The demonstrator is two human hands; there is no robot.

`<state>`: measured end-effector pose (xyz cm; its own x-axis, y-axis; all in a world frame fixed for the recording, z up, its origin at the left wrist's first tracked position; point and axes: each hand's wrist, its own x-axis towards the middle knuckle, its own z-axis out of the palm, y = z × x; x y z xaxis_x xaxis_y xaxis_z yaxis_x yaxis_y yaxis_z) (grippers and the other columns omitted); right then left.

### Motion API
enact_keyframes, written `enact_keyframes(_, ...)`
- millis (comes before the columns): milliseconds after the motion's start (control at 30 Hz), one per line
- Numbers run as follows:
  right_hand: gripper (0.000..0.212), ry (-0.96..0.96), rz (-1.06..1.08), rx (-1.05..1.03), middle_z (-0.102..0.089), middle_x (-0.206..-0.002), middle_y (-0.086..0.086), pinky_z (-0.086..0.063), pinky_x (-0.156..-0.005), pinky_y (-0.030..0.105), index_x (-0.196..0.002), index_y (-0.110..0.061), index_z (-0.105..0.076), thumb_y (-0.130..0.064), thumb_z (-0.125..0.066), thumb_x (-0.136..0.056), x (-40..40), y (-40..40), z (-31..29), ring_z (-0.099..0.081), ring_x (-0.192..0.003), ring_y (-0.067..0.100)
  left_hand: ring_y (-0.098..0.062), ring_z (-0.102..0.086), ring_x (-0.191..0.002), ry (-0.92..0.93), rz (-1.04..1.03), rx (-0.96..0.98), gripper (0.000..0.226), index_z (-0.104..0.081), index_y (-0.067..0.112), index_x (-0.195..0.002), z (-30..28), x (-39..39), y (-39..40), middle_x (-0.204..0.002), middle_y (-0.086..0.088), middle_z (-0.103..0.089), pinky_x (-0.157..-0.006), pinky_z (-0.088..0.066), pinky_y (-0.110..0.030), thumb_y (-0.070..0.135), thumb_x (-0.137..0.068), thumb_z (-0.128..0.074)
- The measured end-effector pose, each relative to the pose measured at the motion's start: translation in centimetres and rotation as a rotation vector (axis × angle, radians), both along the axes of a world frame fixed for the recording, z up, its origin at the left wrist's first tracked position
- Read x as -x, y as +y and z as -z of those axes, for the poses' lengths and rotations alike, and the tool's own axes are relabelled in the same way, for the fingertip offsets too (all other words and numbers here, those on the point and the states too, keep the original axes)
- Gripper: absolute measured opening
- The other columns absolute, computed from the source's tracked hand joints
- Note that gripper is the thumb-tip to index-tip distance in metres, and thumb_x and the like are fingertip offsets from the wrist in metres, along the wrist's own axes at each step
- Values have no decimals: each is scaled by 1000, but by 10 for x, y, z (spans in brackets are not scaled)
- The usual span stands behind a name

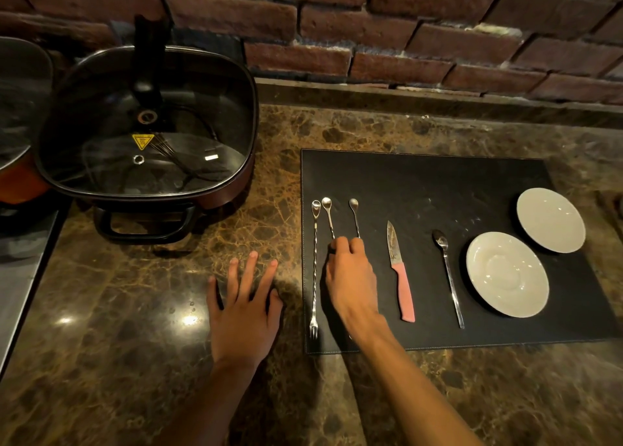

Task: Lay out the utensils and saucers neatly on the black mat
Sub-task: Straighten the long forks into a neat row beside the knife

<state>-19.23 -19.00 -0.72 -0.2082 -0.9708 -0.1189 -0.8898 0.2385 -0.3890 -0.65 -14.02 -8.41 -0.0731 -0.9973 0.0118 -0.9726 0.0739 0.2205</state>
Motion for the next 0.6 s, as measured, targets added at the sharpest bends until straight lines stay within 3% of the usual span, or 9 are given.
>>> enact_keyframes(233,25,-10,4,-45,-47,-113,10,-47,-68,44,-114,-10,-50,2,-48,-92,4,4,6,-58,-84,40,-27,-21,-160,10,5,11,56,-32,39,-160,-3,1,0,-171,1,-27,-125,-16,-64,46,-104,-27)
enact_keyframes(600,21,-34,-14,-25,-46,-112,8,-52,-72,47,-113,-10,-52,-3,-48,-94,7,7,9,-59,-84,38,-27,-17,-161,2,6,-21,57,-29,39,-161,-5,1,-1,-172,1,-24,-126,-16,-64,47,-104,-26)
